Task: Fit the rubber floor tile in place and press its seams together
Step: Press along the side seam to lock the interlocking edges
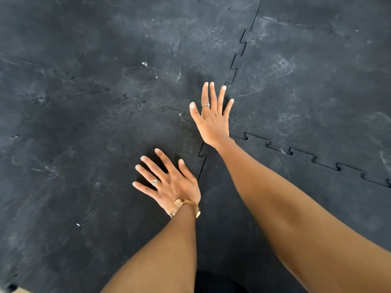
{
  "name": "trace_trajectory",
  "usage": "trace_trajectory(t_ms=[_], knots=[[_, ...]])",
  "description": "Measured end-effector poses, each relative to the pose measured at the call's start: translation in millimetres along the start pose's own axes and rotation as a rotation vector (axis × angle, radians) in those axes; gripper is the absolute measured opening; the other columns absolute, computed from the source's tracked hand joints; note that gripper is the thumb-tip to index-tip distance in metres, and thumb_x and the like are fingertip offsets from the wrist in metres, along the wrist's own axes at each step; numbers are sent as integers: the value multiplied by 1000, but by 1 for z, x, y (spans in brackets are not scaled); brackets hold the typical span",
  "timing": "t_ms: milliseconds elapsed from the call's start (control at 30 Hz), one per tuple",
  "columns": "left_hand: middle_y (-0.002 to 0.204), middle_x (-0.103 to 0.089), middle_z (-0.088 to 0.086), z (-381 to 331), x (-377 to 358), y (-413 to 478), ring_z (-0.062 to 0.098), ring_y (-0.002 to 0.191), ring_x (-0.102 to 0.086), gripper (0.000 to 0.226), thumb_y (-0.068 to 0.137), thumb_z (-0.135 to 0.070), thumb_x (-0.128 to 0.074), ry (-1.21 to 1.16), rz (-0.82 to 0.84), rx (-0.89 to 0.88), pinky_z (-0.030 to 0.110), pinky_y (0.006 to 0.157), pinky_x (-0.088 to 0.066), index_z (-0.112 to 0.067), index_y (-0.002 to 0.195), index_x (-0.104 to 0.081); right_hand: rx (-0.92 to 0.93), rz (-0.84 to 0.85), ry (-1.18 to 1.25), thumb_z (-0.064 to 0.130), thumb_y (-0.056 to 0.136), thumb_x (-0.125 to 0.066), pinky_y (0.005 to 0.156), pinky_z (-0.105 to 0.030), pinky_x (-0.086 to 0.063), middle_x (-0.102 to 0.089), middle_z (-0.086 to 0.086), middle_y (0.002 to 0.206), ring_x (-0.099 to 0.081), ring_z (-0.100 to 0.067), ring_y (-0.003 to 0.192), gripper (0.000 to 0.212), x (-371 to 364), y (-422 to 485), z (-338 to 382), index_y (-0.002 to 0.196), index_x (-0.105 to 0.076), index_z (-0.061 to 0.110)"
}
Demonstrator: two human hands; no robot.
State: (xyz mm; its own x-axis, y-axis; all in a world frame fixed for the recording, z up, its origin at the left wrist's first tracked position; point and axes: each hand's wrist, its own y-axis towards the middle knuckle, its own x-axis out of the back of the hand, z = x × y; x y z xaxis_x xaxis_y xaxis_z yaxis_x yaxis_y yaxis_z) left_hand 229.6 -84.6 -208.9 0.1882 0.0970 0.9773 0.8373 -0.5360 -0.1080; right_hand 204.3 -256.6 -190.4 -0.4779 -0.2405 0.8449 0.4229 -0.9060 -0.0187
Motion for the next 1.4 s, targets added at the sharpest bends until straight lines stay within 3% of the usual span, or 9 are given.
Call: trace_trajectory(t_ms=[100, 167, 300, 367, 467, 533, 900, 1133, 1400], knots=[[162, -5, 18, 0, 2, 0, 38, 149, 2, 65, 99, -50, -11, 1, 6, -1, 65, 115, 1, -20, 157, -5, -68, 16, 276, 47, 104, -20, 116, -53, 18, 12, -3, 164, 28, -25, 145, 66, 12, 1, 0, 155, 9, 15], [162, -5, 18, -1, 3, -2, 38, 149, 3, 65, 99, -49, -13, 1, 6, -6, 65, 115, 1, -20, 157, -4, -131, -101, 429, 46, 103, -24, 116, -53, 19, 8, -6, 164, 27, -26, 145, 68, 29, 4, -1, 156, 5, 13], [163, -1, 18, -1, 3, -2, 38, 149, 5, 65, 99, -50, -11, -6, 15, -6, 65, 115, 2, -20, 156, 0, 18, -626, 243, 52, 102, -27, 118, -47, 13, -18, -14, 161, 11, -34, 148, 70, 62, 17, 5, 154, -15, 6], [163, -1, 18, 0, 1, -1, 38, 149, 5, 65, 99, -50, -11, 2, 3, -5, 65, 115, 2, -20, 157, -1, 78, -744, 114, 49, 101, -34, 121, -50, 6, -23, -17, 158, 1, -41, 148, 70, 57, 22, 10, 151, -21, 2], [162, -3, 18, -1, 0, -1, 39, 149, 3, 65, 99, -50, -11, 12, -10, -8, 65, 115, 1, -20, 157, -3, 183, -201, -192, 53, 100, -35, 119, -56, 4, -2, -17, 163, 11, -39, 148, 79, 14, 13, 1, 155, -6, 5], [162, -2, 19, -2, 0, -1, 39, 149, 4, 65, 99, -50, -11, 19, -12, -13, 65, 115, 2, -20, 157, -2, 237, -3, -238, 57, 100, -26, 119, -55, 6, 4, -12, 164, 16, -32, 149, 77, -1, 18, -12, 155, 1, 10], [162, -2, 20, -3, 7, 0, 40, 149, 3, 65, 99, -48, -14, -9, 4, 8, 66, 114, 1, -18, 156, -3, 210, -24, -250, 45, 105, -25, 122, -47, 1, -21, -14, 160, 2, -32, 151, 62, 6, 19, -10, 152, -27, 5], [162, -3, 20, -2, 3, -2, 41, 148, 4, 65, 99, -48, -13, -43, -25, -8, 67, 113, 2, -17, 156, -4, -230, -28, -285, 49, 103, -15, 121, -51, 6, -4, -8, 164, 8, -25, 151, 67, 0, -100, -13, 155, -6, 7], [161, -3, 23, -1, 2, -2, 43, 148, 3, 64, 100, -46, -15, -64, -32, -37, 68, 113, 3, -14, 156, -6, -392, -80, -384, 46, 102, -10, 119, -57, 6, -3, -1, 165, 7, -25, 151, 61, -5, -226, -19, 157, -6, 19]])
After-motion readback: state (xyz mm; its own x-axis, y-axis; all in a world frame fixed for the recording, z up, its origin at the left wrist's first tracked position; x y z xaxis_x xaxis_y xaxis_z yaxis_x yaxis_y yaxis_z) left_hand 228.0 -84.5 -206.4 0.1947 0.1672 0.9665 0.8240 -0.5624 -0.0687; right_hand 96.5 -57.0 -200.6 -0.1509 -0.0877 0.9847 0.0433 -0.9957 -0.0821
